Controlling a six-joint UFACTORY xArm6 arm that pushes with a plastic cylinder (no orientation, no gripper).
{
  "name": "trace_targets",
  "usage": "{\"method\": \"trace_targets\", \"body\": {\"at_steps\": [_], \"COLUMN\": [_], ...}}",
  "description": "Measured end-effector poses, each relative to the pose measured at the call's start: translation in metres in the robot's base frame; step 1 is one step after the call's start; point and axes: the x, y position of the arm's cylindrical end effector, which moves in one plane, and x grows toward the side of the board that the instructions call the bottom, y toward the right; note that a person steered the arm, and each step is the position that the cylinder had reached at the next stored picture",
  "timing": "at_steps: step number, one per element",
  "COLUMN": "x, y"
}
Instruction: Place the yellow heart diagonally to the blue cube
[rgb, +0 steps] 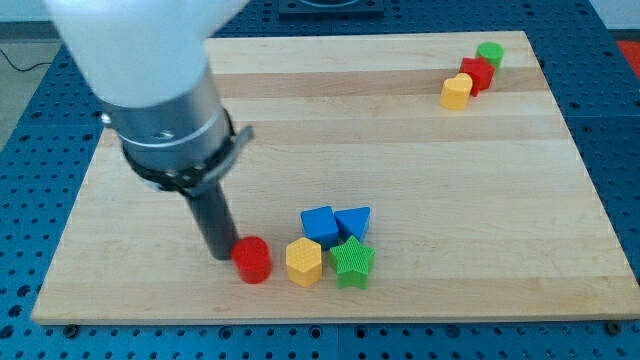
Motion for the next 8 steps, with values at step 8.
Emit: {"method": "trace_targets", "body": {"at_steps": [8], "x": [-0.212], "y": [0.360]}}
